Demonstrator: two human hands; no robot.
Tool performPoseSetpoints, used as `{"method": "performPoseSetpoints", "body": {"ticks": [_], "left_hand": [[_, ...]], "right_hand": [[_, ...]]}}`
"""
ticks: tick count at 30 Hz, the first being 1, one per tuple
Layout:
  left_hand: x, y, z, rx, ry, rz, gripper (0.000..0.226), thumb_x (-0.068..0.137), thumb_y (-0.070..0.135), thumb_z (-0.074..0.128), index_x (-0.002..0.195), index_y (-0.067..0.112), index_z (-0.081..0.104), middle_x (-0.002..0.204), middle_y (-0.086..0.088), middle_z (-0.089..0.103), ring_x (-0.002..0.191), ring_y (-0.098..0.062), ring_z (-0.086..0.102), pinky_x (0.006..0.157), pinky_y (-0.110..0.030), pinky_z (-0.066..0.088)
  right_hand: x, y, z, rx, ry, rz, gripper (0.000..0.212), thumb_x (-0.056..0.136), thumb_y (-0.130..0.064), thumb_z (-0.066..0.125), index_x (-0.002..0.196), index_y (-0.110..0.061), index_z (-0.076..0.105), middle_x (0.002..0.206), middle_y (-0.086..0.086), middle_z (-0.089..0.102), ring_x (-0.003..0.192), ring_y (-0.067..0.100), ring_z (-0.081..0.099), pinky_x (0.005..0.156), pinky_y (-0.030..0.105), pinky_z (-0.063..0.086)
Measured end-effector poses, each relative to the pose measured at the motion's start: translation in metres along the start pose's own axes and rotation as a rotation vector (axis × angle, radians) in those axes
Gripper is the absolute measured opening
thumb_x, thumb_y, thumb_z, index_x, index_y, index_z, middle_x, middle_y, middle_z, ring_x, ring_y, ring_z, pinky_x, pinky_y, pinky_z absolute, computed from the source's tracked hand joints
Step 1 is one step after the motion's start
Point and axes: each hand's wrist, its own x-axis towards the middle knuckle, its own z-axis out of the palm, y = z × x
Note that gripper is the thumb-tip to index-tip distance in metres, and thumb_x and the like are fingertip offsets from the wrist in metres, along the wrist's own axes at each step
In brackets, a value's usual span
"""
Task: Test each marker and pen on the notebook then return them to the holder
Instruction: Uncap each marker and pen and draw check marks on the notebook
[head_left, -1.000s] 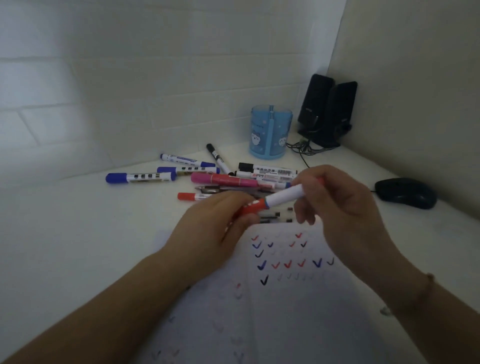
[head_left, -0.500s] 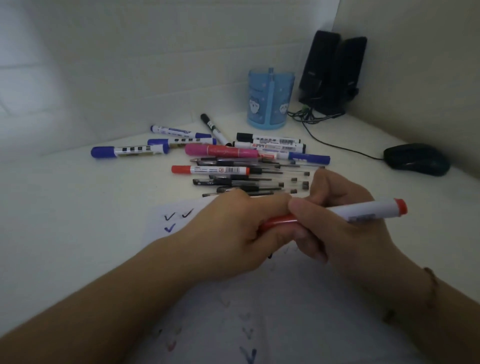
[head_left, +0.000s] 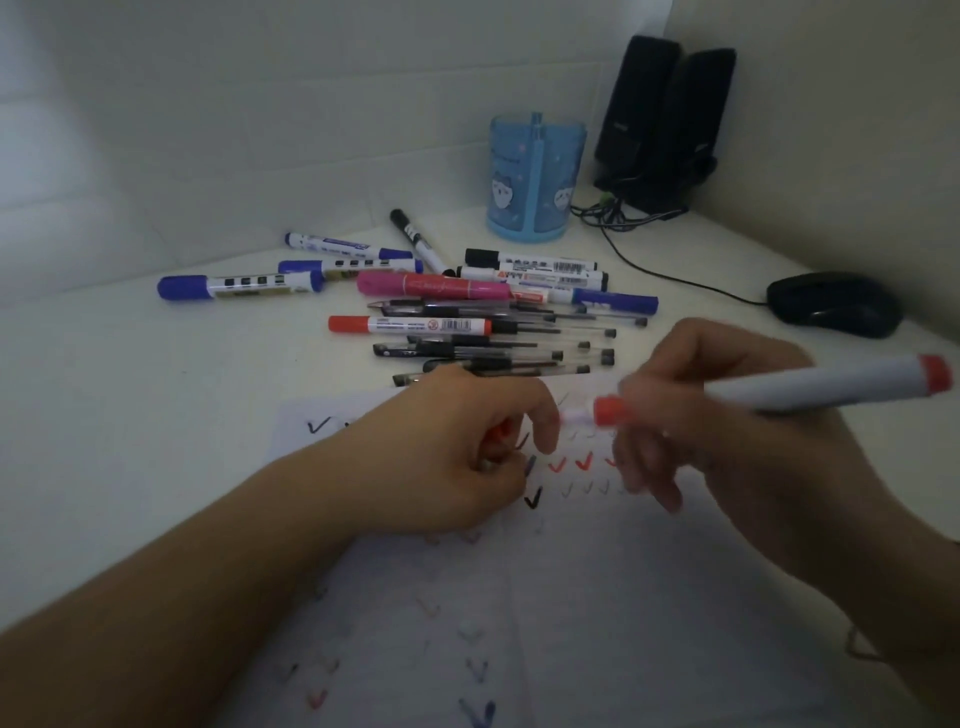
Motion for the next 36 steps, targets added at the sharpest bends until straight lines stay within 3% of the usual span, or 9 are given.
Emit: {"method": "performPoseSetpoints", "body": {"ticks": [4, 8, 13, 17, 20, 28, 30, 32, 36], "left_hand": [[0.001, -0.001, 0.003, -0.046, 0.029, -0.035, 0.022, 0.080, 0.010, 0.064, 0.093, 0.028, 0.060, 0.059, 0.010, 0.050, 0.052, -0.009, 0.048, 0.051, -0.011, 0.035], [-0.002, 0.005, -0.002, -0.201, 0.096, -0.006, 0.037, 0.077, 0.005, 0.048, 0.107, 0.025, 0.052, 0.069, 0.002, 0.049, 0.061, -0.016, 0.047, 0.056, -0.020, 0.041], [-0.002, 0.005, -0.001, -0.236, 0.152, -0.006, 0.043, 0.085, 0.005, 0.033, 0.119, 0.031, 0.041, 0.081, 0.006, 0.050, 0.076, -0.019, 0.049, 0.068, -0.033, 0.045], [0.001, 0.004, 0.005, -0.155, 0.168, -0.010, 0.040, 0.096, 0.016, 0.048, 0.125, 0.037, 0.030, 0.087, 0.012, 0.056, 0.083, -0.012, 0.056, 0.070, -0.018, 0.044], [0.004, 0.005, 0.004, -0.111, 0.191, -0.054, 0.050, 0.089, 0.024, 0.062, 0.115, 0.048, 0.027, 0.087, 0.027, 0.059, 0.089, 0.004, 0.056, 0.073, -0.007, 0.041], [0.006, 0.004, 0.007, -0.157, 0.214, -0.160, 0.037, 0.076, 0.036, 0.070, 0.095, 0.045, 0.039, 0.089, 0.030, 0.062, 0.091, 0.016, 0.057, 0.076, -0.002, 0.043], [0.006, 0.004, 0.006, -0.172, 0.225, -0.148, 0.033, 0.077, 0.034, 0.070, 0.095, 0.041, 0.042, 0.092, 0.026, 0.065, 0.092, 0.011, 0.060, 0.076, -0.005, 0.045], [0.005, 0.004, 0.005, -0.169, 0.239, -0.130, 0.031, 0.079, 0.030, 0.070, 0.097, 0.037, 0.046, 0.094, 0.024, 0.065, 0.091, 0.005, 0.061, 0.076, -0.011, 0.048], [0.005, 0.004, 0.005, -0.120, 0.277, -0.114, 0.027, 0.081, 0.032, 0.065, 0.097, 0.044, 0.048, 0.094, 0.025, 0.057, 0.090, -0.005, 0.056, 0.078, -0.019, 0.047]], "right_hand": [[-0.006, 0.017, 0.016, -0.257, 0.155, 0.045, 0.047, 0.070, -0.038, 0.078, 0.048, -0.015, 0.044, 0.045, 0.000, 0.058, 0.040, 0.004, 0.057, 0.041, 0.012, 0.043], [-0.004, 0.024, 0.017, -0.345, 0.142, 0.090, 0.039, 0.075, -0.014, 0.073, 0.049, -0.015, 0.044, 0.039, -0.009, 0.052, 0.040, 0.003, 0.057, 0.044, 0.014, 0.046], [-0.006, 0.025, 0.017, -0.396, 0.107, 0.106, 0.034, 0.074, -0.012, 0.069, 0.050, -0.013, 0.045, 0.044, -0.005, 0.057, 0.047, 0.009, 0.063, 0.046, 0.012, 0.046], [-0.004, 0.023, 0.018, -0.374, 0.128, 0.111, 0.031, 0.071, -0.017, 0.067, 0.050, -0.012, 0.045, 0.044, -0.006, 0.056, 0.044, 0.004, 0.061, 0.046, 0.013, 0.048], [-0.004, 0.024, 0.018, -0.407, 0.118, 0.135, 0.032, 0.074, -0.012, 0.068, 0.051, -0.012, 0.045, 0.045, -0.008, 0.057, 0.044, 0.000, 0.059, 0.044, 0.008, 0.044], [-0.002, 0.025, 0.017, -0.469, 0.184, 0.138, 0.030, 0.073, -0.017, 0.066, 0.053, -0.013, 0.043, 0.050, -0.007, 0.057, 0.048, 0.003, 0.059, 0.046, 0.009, 0.046], [-0.001, 0.022, 0.015, -0.393, 0.248, 0.102, 0.032, 0.075, -0.016, 0.071, 0.056, -0.010, 0.046, 0.050, -0.002, 0.059, 0.045, 0.004, 0.059, 0.043, 0.010, 0.045], [0.002, 0.014, 0.011, -0.236, 0.271, 0.060, 0.031, 0.070, -0.028, 0.072, 0.060, -0.008, 0.050, 0.047, -0.001, 0.059, 0.038, 0.005, 0.054, 0.039, 0.011, 0.040], [0.007, 0.009, 0.000, 0.031, 0.166, 0.099, 0.028, 0.060, -0.042, 0.076, 0.067, -0.017, 0.066, 0.049, 0.000, 0.058, 0.042, 0.014, 0.049, 0.044, 0.024, 0.037]]}}
